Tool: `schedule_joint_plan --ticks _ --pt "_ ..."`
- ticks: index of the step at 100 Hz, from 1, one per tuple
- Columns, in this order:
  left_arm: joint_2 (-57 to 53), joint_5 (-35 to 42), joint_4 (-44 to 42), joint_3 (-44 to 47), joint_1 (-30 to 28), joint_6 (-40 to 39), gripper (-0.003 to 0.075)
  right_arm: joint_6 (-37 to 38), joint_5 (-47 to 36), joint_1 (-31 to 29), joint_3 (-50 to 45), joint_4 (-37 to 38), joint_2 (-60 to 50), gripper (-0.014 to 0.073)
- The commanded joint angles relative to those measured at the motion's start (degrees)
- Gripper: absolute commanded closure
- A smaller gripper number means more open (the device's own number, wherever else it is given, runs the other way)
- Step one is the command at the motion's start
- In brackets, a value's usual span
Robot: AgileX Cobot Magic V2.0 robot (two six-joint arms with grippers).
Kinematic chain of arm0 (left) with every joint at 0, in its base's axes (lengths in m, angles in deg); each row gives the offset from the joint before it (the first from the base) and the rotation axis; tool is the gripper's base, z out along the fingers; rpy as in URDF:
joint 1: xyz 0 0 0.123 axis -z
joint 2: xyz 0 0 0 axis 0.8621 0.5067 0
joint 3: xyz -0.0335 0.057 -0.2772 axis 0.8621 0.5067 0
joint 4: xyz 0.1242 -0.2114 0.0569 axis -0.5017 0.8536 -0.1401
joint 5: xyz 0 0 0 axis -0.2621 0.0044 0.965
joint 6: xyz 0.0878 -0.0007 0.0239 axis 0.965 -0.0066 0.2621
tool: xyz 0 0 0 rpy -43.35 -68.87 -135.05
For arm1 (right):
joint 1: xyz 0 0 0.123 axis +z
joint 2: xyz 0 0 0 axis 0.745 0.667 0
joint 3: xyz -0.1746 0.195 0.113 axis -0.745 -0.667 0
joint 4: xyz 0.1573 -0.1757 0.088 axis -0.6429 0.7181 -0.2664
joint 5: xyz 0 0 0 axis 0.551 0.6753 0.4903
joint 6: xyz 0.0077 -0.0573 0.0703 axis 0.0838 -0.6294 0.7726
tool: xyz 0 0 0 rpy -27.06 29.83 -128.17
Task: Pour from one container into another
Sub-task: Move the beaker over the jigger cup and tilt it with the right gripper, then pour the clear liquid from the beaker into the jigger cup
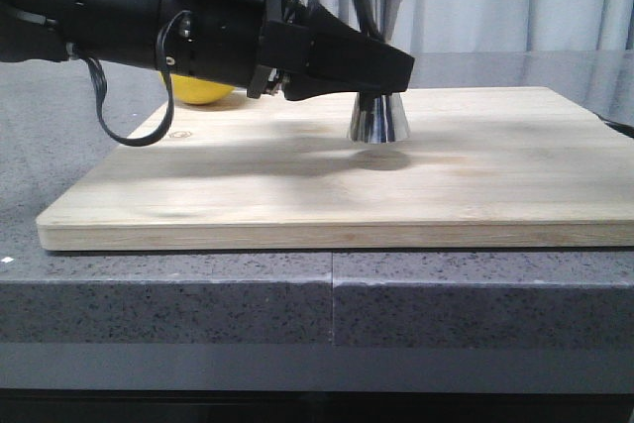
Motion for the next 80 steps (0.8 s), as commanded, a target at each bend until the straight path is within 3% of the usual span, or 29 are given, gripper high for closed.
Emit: schedule_joint_plan --ticks 1,80 --pt "-3.3 3.2 2.0 -1.8 -0.1 -0.5 0.0741 0.0 -1.0 0.0 2.2 1.8 -1.8 0.0301" --pt "-3.3 2.3 2.0 -1.8 -0.1 -0.5 0.0741 0.0 -0.9 0.0 2.2 3.6 -1.8 0.0301"
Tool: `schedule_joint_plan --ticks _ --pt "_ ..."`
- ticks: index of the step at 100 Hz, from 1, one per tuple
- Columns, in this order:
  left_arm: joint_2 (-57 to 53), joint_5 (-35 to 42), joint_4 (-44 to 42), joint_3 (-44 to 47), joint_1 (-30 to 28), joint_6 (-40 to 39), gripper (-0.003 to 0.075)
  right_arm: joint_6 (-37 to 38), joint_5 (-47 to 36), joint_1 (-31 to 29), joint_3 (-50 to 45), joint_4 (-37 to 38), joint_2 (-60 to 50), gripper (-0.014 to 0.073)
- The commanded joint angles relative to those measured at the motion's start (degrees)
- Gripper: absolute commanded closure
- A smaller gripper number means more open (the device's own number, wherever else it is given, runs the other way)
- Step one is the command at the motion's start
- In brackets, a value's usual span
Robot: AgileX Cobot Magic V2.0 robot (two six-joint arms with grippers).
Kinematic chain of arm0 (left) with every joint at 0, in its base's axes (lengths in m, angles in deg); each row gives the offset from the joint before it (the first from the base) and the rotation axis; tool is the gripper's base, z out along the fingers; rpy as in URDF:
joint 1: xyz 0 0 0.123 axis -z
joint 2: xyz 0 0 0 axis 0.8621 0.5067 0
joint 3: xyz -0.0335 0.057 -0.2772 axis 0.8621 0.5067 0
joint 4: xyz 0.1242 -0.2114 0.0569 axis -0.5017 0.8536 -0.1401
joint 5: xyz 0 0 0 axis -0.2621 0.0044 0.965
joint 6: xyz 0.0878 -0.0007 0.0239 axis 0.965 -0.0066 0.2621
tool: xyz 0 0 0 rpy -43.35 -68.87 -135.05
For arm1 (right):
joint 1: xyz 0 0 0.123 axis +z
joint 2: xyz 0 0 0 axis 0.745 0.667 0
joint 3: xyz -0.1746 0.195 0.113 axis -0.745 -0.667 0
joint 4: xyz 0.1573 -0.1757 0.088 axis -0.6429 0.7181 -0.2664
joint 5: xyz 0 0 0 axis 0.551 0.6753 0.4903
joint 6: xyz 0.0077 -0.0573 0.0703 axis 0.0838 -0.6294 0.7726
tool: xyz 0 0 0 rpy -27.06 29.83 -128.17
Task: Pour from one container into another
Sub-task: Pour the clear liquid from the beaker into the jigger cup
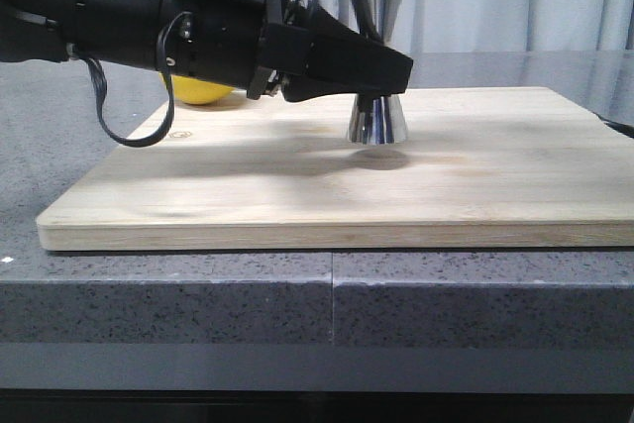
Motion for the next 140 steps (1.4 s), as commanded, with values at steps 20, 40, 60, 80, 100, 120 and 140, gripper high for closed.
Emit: schedule_joint_plan --ticks 20,40,60,80,100,120,140 --pt "-3.3 2.7 2.0 -1.8 -0.1 -0.5 0.0741 0.0 0.5 1.8 2.2 2.7 -1.8 0.0301" --pt "-3.3 2.7 2.0 -1.8 -0.1 -0.5 0.0741 0.0 1.8 2.5 2.2 3.1 -1.8 0.0301" --pt "-3.3 2.7 1.9 -1.8 -0.1 -0.5 0.0741 0.0 1.9 2.5 2.2 3.2 -1.8 0.0301" --pt "-3.3 2.7 1.9 -1.8 -0.1 -0.5 0.0741 0.0 2.3 2.9 2.2 5.0 -1.8 0.0301" --pt "-3.3 2.7 1.9 -1.8 -0.1 -0.5 0.0741 -0.1 2.4 3.0 2.2 5.8 -1.8 0.0301" --pt "-3.3 2.7 1.9 -1.8 -0.1 -0.5 0.0741 -0.1 2.4 3.0 2.2 7.3 -1.8 0.0301" --pt "-3.3 2.7 1.9 -1.8 -0.1 -0.5 0.0741 -0.1 2.4 3.0 2.2 8.1 -1.8 0.0301"
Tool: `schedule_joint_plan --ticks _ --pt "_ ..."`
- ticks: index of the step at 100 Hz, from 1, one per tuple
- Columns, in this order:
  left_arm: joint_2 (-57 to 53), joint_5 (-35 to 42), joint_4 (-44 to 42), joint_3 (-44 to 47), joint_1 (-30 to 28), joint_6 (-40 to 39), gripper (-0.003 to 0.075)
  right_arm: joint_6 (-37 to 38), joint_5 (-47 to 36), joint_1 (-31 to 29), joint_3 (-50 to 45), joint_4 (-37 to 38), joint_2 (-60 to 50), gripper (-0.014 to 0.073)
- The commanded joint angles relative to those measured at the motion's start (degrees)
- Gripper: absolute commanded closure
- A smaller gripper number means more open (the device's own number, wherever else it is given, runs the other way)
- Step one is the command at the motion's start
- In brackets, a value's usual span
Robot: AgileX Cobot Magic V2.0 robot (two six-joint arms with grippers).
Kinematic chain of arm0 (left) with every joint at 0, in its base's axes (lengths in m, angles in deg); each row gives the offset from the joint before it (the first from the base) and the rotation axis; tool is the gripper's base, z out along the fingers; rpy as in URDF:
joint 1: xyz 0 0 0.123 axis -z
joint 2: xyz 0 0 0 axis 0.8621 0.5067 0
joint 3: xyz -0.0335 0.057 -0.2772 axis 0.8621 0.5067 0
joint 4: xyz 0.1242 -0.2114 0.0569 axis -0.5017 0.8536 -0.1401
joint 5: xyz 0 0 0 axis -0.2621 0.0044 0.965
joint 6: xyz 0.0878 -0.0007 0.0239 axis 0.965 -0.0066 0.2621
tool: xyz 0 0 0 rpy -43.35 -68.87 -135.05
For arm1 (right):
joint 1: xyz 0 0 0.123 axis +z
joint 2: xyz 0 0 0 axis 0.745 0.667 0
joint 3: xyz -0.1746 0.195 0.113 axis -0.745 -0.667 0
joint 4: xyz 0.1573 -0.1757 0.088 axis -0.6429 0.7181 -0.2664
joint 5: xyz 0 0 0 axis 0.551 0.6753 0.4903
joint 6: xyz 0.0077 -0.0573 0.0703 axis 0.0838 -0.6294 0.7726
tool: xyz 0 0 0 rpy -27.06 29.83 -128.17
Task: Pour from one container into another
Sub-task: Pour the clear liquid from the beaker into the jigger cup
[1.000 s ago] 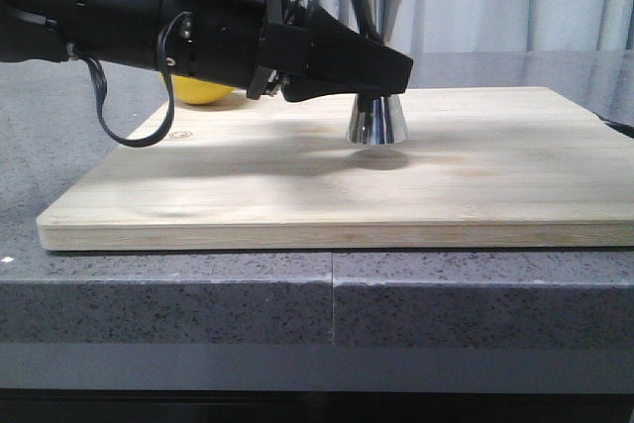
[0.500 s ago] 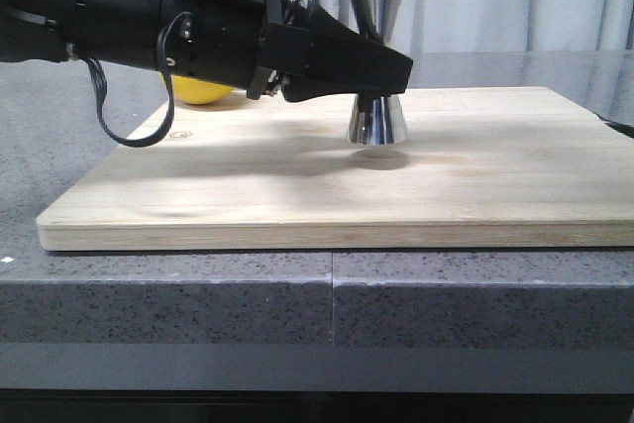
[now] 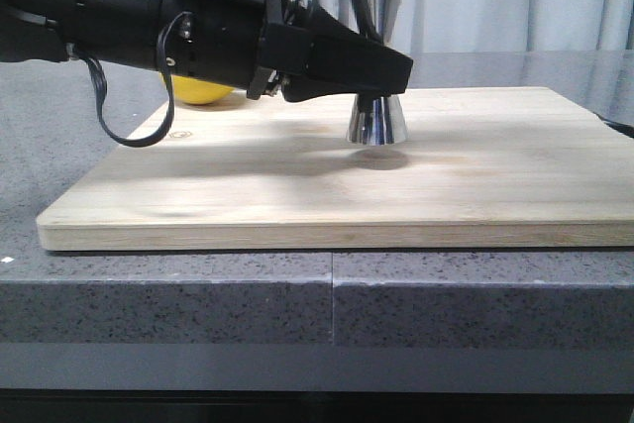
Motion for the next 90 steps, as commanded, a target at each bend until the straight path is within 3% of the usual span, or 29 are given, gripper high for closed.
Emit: schedule_joint_plan --ticks 1,90 --pt "-3.3 2.8 1.9 -1.8 -0.1 -0.5 0.0741 0.0 -0.7 0.2 2.2 2.1 -1.8 0.0301" --pt "-3.3 2.8 0.7 -1.8 -0.1 -0.5 0.0741 0.0 -2.1 0.2 2.2 5.4 -1.8 0.0301"
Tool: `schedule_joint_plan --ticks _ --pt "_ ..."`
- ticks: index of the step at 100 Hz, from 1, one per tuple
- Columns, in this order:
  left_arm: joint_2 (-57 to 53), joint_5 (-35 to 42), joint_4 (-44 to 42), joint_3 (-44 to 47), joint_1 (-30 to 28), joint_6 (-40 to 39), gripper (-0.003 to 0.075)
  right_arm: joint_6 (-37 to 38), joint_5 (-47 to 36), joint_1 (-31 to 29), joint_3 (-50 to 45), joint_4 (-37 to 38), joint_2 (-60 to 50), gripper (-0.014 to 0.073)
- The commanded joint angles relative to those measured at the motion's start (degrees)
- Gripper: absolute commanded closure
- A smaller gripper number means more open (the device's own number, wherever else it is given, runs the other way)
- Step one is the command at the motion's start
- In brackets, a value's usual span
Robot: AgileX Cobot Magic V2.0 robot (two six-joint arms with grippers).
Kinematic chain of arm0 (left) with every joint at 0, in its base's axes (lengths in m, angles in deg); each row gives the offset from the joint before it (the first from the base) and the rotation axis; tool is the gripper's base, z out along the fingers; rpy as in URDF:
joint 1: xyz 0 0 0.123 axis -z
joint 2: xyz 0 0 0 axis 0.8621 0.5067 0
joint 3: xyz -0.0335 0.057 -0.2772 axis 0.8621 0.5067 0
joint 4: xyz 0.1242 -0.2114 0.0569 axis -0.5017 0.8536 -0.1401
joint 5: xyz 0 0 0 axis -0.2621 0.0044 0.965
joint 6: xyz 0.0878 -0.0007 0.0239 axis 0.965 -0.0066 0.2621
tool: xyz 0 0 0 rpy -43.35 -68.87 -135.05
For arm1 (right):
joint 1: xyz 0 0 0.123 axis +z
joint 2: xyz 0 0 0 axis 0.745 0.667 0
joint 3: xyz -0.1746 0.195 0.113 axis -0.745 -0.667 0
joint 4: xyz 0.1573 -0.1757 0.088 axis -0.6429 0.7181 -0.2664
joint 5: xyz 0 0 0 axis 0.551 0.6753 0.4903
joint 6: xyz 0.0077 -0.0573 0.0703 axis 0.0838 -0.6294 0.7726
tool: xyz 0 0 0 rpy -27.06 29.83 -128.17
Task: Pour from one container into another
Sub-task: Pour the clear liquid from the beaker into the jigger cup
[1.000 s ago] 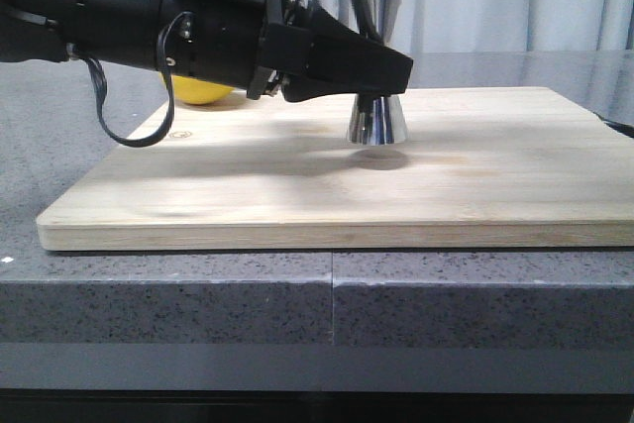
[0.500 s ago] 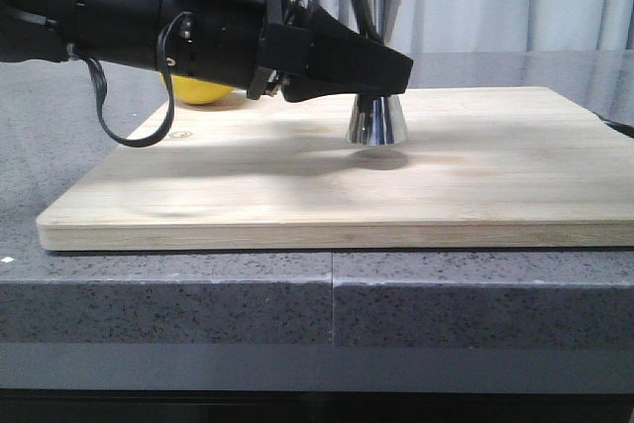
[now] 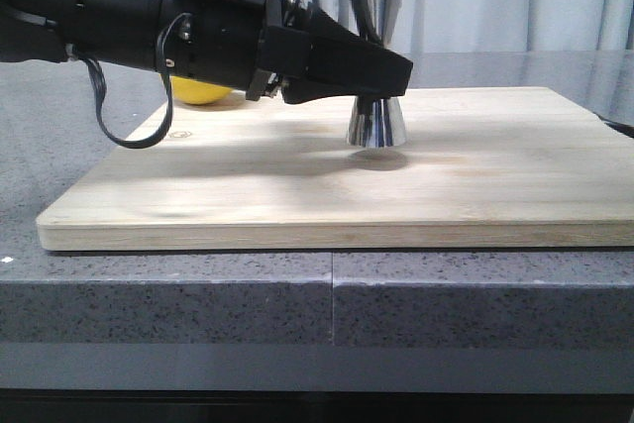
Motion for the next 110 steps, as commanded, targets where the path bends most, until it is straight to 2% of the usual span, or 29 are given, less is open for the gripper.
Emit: schedule_joint_plan --ticks 1,110 --pt "-3.3 2.9 1.3 -1.8 -0.1 -0.5 0.0741 0.0 -1.1 0.2 2.2 1.8 -1.8 0.0301" --pt "-3.3 2.9 0.2 -1.8 -0.1 -0.5 0.0741 0.0 -1.1 0.2 2.2 8.7 -1.8 0.0301"
